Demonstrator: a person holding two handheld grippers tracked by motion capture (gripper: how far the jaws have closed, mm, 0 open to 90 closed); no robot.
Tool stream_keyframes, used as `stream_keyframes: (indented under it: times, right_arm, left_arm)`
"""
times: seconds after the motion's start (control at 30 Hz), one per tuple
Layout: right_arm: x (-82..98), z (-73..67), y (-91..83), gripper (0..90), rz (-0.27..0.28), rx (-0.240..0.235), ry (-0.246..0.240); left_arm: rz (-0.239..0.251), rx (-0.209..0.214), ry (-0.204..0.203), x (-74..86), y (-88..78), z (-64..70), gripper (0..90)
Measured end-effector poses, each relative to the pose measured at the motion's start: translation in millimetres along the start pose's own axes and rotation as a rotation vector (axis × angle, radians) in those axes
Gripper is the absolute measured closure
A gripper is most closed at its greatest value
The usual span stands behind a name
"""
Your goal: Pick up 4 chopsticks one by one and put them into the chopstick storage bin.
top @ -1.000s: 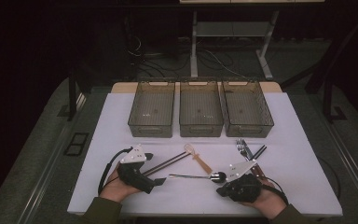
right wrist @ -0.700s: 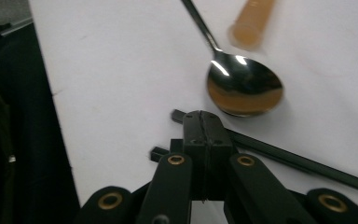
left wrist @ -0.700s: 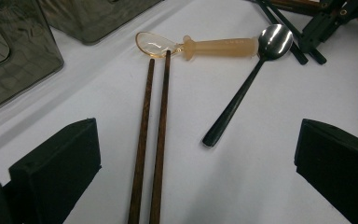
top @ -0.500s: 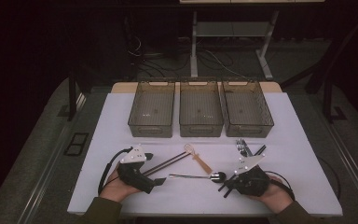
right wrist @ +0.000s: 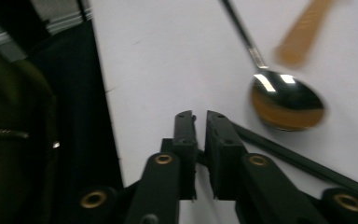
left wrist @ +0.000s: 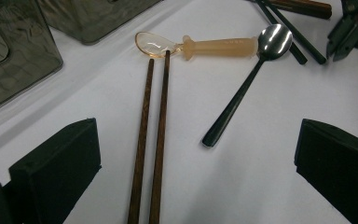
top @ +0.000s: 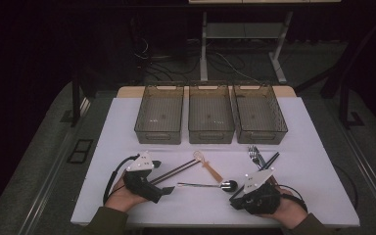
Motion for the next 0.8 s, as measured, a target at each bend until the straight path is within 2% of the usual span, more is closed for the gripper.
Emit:
stream_keyframes:
  times: [0.17, 0.23, 0.43, 0.8]
  right_arm:
    - [2.5, 0.4, 5.6, 89.5, -0.028, 0.001, -0.037]
    - [2.6, -1.0, 6.7, 89.8, -0.032, 0.005, -0.011]
    - [3.0, 4.9, 5.9, 89.9, -0.028, 0.033, 0.021]
    - [4.1, 21.6, -1.9, 90.0, -0.005, 0.102, 0.09]
  left_arm:
    - [0.0, -0.001, 0.001, -0.1, 0.0, 0.1, 0.0]
    - [0.0, 0.0, 0.0, -0.1, 0.1, 0.1, 0.0]
    - [0.0, 0.0, 0.001, -0.1, 0.2, 0.2, 0.0]
    - [0.001, 0.0, -0.003, -0.3, -0.1, 0.5, 0.0]
Point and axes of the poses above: each handheld gripper's, and its own axes: y roughly forward along the jaws, x roughly out of its underside, z roughly to its right, the point moved 6 cm from there along y, roughly forward along the jaws, and after that the axes turned 13 degrees about y, right-handed, at the moved point
